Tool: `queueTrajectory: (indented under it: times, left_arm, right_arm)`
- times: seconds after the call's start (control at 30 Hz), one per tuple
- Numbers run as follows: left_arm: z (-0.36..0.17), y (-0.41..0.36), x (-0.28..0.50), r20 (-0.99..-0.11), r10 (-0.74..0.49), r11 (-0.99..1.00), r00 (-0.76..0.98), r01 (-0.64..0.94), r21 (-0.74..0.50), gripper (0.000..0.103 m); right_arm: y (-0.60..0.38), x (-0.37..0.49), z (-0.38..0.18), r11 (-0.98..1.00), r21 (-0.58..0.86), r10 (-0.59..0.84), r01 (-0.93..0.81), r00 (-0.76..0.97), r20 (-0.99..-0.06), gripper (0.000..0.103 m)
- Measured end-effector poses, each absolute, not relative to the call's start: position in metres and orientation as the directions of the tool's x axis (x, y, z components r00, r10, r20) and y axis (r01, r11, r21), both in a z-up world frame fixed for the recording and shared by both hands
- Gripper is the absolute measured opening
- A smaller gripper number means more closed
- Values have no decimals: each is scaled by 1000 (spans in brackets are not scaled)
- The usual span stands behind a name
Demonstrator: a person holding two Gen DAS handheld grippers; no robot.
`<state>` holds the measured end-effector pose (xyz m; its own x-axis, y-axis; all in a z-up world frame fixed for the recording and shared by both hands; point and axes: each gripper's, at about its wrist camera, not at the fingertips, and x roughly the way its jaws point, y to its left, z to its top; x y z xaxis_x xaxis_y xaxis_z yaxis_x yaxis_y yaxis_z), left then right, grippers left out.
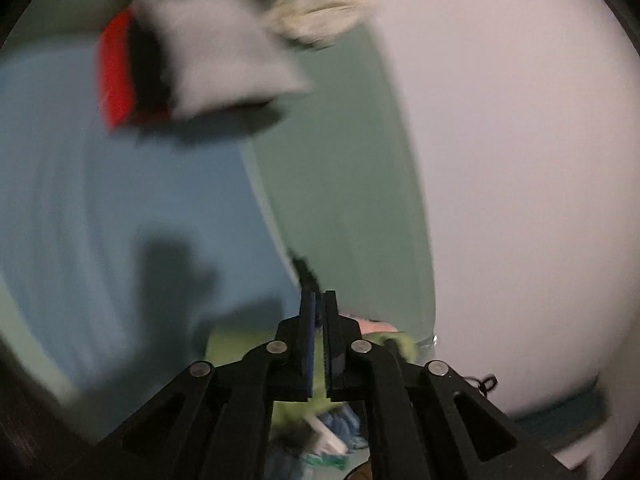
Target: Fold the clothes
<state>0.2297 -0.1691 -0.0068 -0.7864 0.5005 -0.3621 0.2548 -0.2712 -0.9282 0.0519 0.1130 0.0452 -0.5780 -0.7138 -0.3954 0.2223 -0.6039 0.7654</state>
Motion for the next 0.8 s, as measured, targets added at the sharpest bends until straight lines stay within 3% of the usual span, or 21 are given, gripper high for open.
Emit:
queueTrajectory:
  times: [0.03, 0.1, 0.23, 0.53, 0.73, 0.8]
  left_arm:
    - [-21, -168, 240, -361, 505, -200, -784, 301, -932, 23]
    - [-52, -163, 245, -321, 501, -49, -804, 344, -938, 81]
    - [-85, -147, 268, -242, 483, 136, -841, 346, -928, 81]
    - [-130, -115, 302, -213, 459, 288, -862, 372, -882, 81]
    - [-161, -142, 304, -334, 480, 233, -811, 485, -843, 81]
    - [-165, -155, 296, -427, 493, 125, -758, 547, -828, 81]
  right_arm:
    - [120, 53, 46, -611, 760, -706, 221, -586, -397, 13]
    - [128, 51, 50, -624, 749, -693, 222, -600, -399, 13]
    - [138, 55, 58, -639, 730, -682, 243, -618, -392, 13]
    - [109, 79, 91, -650, 653, -698, 389, -646, -310, 4]
    - [107, 62, 48, -759, 586, -622, 283, -580, -526, 7]
    - [113, 60, 17, -791, 559, -591, 247, -545, -595, 11]
